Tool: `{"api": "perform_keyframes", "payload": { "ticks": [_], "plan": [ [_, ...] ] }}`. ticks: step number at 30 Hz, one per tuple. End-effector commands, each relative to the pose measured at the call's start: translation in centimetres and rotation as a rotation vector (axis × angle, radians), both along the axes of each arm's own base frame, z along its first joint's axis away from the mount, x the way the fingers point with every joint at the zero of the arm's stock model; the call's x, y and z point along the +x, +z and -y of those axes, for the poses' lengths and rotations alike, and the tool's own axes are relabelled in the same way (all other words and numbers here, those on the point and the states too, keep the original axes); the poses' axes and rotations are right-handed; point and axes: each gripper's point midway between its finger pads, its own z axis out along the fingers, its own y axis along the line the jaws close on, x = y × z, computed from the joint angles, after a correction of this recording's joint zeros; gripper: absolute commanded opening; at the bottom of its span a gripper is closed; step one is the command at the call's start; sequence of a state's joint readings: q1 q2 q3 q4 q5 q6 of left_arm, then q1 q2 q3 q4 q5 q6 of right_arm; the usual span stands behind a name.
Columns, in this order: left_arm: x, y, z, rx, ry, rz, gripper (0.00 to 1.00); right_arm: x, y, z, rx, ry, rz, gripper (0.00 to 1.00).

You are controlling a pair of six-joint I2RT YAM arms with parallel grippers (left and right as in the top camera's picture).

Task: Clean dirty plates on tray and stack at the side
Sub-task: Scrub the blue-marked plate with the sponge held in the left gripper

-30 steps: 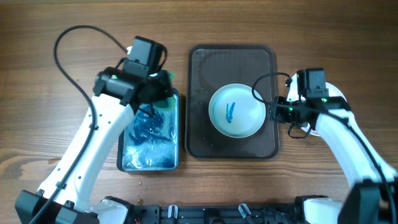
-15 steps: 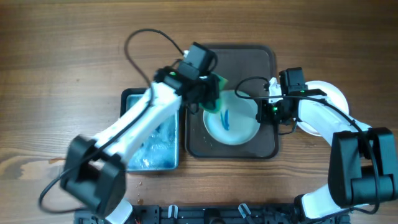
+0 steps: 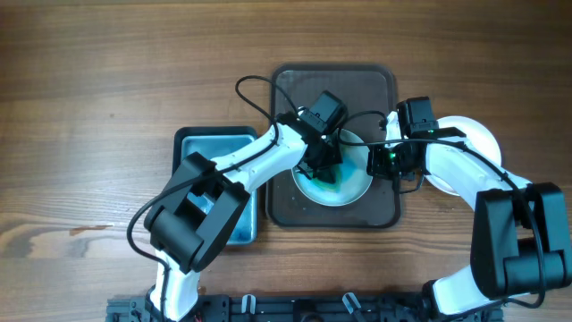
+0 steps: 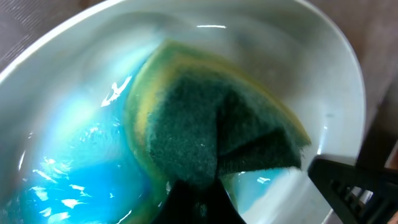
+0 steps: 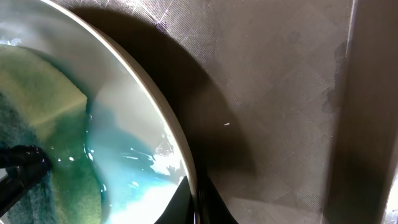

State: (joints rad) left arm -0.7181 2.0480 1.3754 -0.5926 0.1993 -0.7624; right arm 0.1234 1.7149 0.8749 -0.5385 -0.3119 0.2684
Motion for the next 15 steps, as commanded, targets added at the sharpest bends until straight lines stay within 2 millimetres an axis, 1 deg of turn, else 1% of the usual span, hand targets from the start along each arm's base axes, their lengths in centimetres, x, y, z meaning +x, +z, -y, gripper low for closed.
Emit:
{"api": "perform_keyframes", "payload": {
  "ticks": [1,2,3,4,5,6,7,9,12,15],
  "plan": [
    [-0.2,-3.8,-5.3,0.291,0.088,0.005,0.04,-0.5,-1.3,1.3,-0.08,-0.031,-0.04,0.04],
    [0.2,-3.5,-7.1,0.376,0.11,0.033,0.04,-0.6,-1.3,1.3,-0.08,-0.031,-0.041,0.04],
    [0.7,-2.9,-9.5,0.487,0.138,0.071,0.04,-0.6,-1.3,1.3,-0.08,-0.031,-0.043,0.04],
    [1.1,-2.4,-11.0,0.558,0.148,0.1,0.04,-0.6,-1.3,1.3,-0.08,-0.03,-0.044,0.04],
    [1.4,-1.9,-12.1,0.613,0.15,0.124,0.04,-0.6,-1.3,1.3,-0.08,-0.03,-0.044,0.04],
    [1.7,-1.6,-12.7,0.645,0.14,0.144,0.04,-0.6,-1.3,1.3,-0.081,-0.03,-0.044,0.04],
    [1.9,-1.5,-12.6,0.647,0.105,0.152,0.04,-0.6,-1.3,1.3,-0.081,-0.031,-0.044,0.05],
    [2.1,-1.8,-11.7,0.609,0.066,0.151,0.04,-0.6,-1.3,1.3,-0.08,-0.03,-0.044,0.04],
    [1.6,-2.5,-8.1,0.417,0.04,0.092,0.04,-0.6,-1.3,1.3,-0.081,-0.03,-0.044,0.04],
    [0.5,-2.5,-2.4,0.125,-0.015,-0.004,0.04,-0.6,-1.3,1.3,-0.08,-0.03,-0.044,0.04]
  ]
}}
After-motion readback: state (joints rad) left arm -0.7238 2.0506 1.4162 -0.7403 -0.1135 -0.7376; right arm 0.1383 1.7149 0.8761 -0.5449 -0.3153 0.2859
